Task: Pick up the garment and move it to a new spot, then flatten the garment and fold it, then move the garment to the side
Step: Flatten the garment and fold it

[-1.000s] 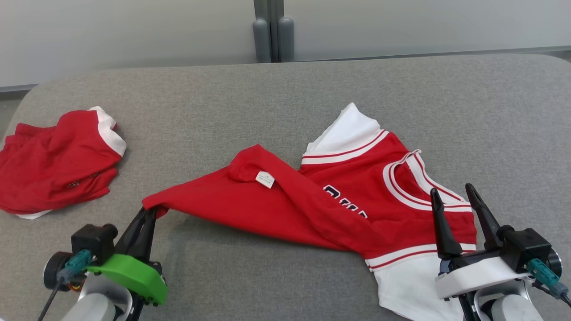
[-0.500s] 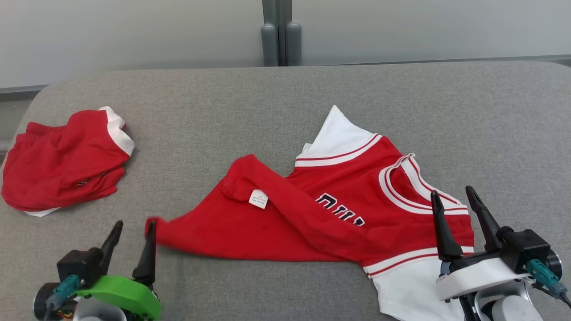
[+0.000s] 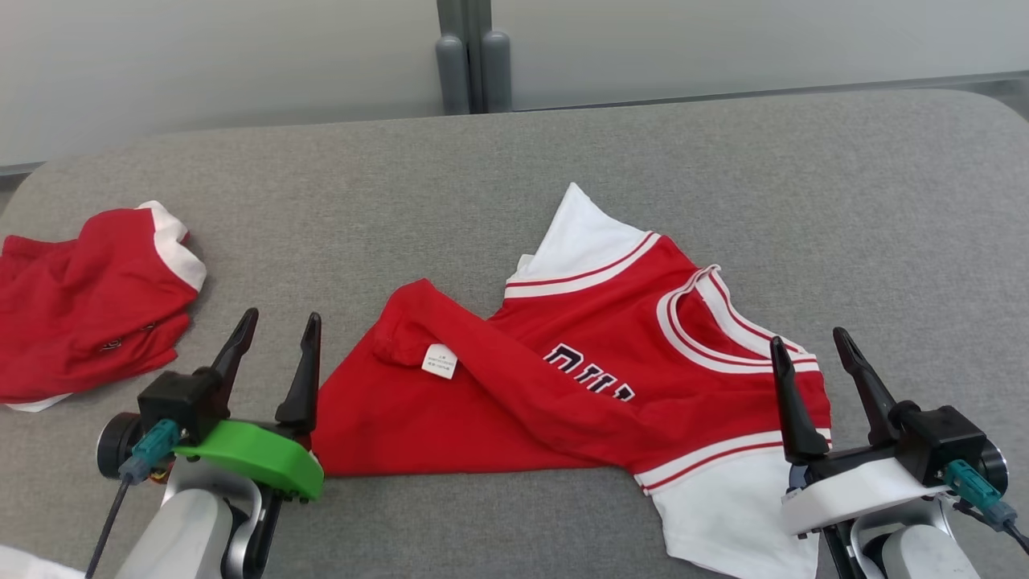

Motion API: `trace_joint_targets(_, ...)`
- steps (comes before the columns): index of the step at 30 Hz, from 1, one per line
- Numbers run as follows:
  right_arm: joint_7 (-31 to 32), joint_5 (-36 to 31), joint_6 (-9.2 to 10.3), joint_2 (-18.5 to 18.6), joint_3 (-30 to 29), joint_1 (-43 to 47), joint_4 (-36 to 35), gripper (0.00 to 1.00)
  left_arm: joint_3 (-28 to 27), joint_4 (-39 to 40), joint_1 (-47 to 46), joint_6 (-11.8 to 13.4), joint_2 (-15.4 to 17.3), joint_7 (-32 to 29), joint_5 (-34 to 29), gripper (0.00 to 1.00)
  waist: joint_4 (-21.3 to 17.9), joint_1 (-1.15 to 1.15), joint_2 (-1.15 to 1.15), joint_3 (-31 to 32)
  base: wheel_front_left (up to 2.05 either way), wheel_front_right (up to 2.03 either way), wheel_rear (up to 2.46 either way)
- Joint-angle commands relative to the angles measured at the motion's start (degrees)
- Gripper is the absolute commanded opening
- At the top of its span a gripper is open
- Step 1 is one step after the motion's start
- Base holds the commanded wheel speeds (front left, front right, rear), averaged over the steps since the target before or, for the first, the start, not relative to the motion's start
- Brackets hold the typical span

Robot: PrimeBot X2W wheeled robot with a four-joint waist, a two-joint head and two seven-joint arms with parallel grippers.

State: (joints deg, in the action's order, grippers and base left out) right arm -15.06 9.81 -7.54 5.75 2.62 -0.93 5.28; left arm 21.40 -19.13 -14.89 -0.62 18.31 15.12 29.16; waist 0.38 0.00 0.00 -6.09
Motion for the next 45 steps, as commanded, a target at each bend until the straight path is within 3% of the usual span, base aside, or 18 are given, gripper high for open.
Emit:
trace_joint_targets(1,-0.17,0.06,0.10,0.12,0.12,-0.83,0.09,1.00,0.21,-1.27,-1.96,-0.79,-0.46,0.03,-0.34,1.00,-1.69,0.00,0.00,-1.11,0.00,0.00,0.00)
trace_joint_targets(11,-0.17,0.17,0.10,-0.19,0.00,-1.89,-0.10,1.00,2.57,-13.85,-8.57,-3.97,-2.59,-0.96,0.10,1.00,-5.80,0.00,0.00,-3.61,0.00,0.00,0.00)
trace_joint_targets(24,-0.17,0.13,0.10,-0.23,0.11,-2.84,-0.39,1.00,5.01,-26.31,-11.98,-6.26,-5.46,-0.43,1.83,1.00,-7.35,0.00,0.00,-5.20,0.00,0.00,0.00)
trace_joint_targets(25,-0.17,0.10,0.10,-0.25,0.12,-2.85,-0.46,1.00,5.08,-26.87,-12.28,-6.40,-5.58,-0.45,1.95,0.70,-7.38,0.00,0.00,-5.25,0.00,0.00,0.00)
trace_joint_targets(26,-0.17,0.04,0.10,-0.26,0.09,-2.88,-0.51,1.00,5.23,-27.47,-12.61,-6.40,-5.67,-0.36,2.09,0.15,-7.41,0.00,0.00,-5.30,0.00,0.00,0.00)
trace_joint_targets(27,-0.17,0.01,0.10,-0.25,0.04,-2.88,-0.52,1.00,5.36,-27.91,-12.93,-6.42,-5.82,-0.30,2.25,0.00,-7.41,0.00,0.00,-5.32,0.00,0.00,0.00)
trace_joint_targets(35,-0.17,-0.22,0.10,-0.36,-0.86,-1.97,-0.34,1.00,5.24,-27.79,-14.17,-6.81,-6.67,0.09,2.53,0.00,-5.58,0.00,0.00,-4.36,0.00,0.00,0.00)
trace_joint_targets(45,-0.17,0.01,0.10,-0.74,-2.13,0.74,-0.13,1.00,0.85,-7.56,-1.02,-5.10,-5.46,0.08,-1.18,0.00,2.21,0.00,0.00,-0.42,0.00,0.00,0.00)
